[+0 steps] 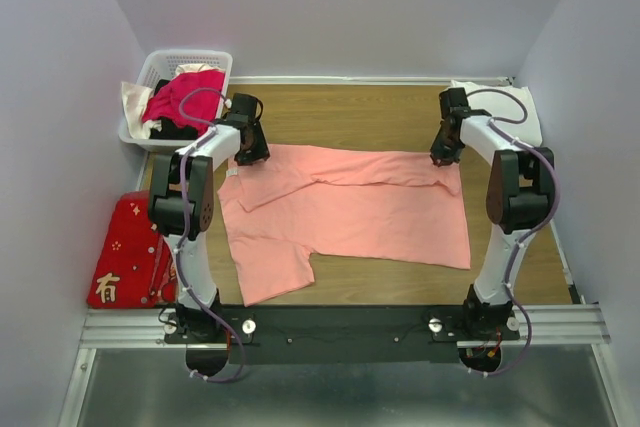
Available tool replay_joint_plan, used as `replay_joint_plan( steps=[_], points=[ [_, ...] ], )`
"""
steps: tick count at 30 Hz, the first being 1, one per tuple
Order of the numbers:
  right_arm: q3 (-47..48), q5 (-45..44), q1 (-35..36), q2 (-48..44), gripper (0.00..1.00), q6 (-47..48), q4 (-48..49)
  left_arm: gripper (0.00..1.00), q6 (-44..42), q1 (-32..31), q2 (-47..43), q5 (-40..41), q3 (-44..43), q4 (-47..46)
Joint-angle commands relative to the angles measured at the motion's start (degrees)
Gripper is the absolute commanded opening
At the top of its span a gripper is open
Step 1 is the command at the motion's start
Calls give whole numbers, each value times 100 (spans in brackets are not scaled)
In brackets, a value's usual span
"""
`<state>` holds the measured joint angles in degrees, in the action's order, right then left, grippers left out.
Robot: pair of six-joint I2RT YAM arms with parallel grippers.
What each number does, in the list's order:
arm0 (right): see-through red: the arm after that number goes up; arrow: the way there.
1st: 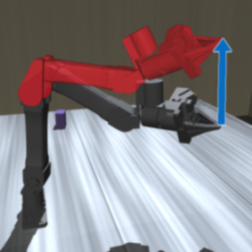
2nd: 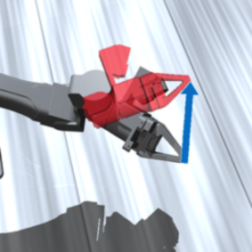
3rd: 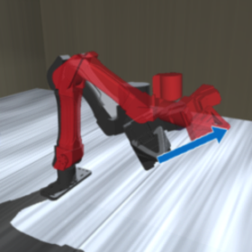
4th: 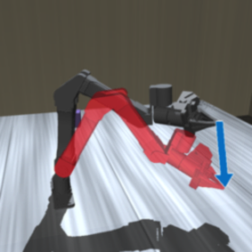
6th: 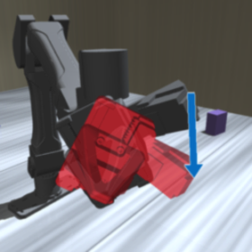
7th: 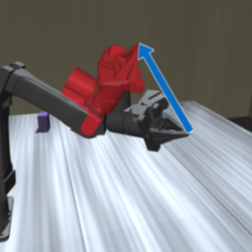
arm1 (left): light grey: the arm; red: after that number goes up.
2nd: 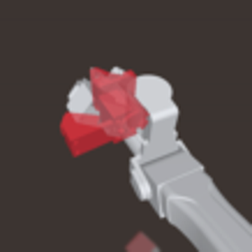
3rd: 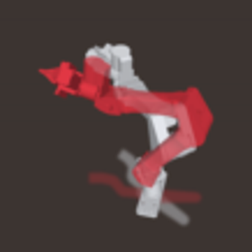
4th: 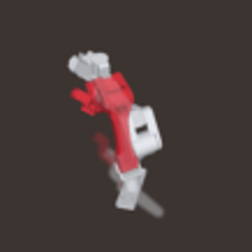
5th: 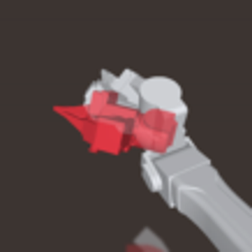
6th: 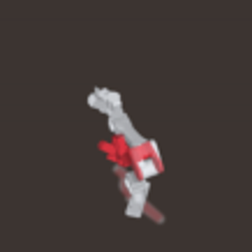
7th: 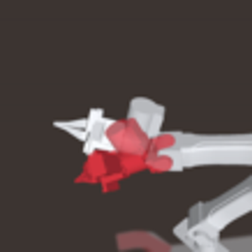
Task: Fold and stack the t-shirts
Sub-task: Fold the tshirt
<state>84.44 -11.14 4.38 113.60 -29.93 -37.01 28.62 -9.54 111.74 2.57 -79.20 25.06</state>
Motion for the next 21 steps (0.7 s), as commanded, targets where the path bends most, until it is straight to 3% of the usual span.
replay_joint_plan(
  steps=[1, 10, 21],
  points=[
    [186, 182, -43, 540, 23, 58, -16, 53, 223, -65, 478, 419, -499, 235],
    [792, 243, -43, 1102, 25, 207, -60, 53, 627, -57, 1401, 1061, -1905, 1035],
    [3033, 208, -121, 2605, 31, 497, -753, 53, 610, -22, 2694, 1062, -4461, 1871]
  ],
)
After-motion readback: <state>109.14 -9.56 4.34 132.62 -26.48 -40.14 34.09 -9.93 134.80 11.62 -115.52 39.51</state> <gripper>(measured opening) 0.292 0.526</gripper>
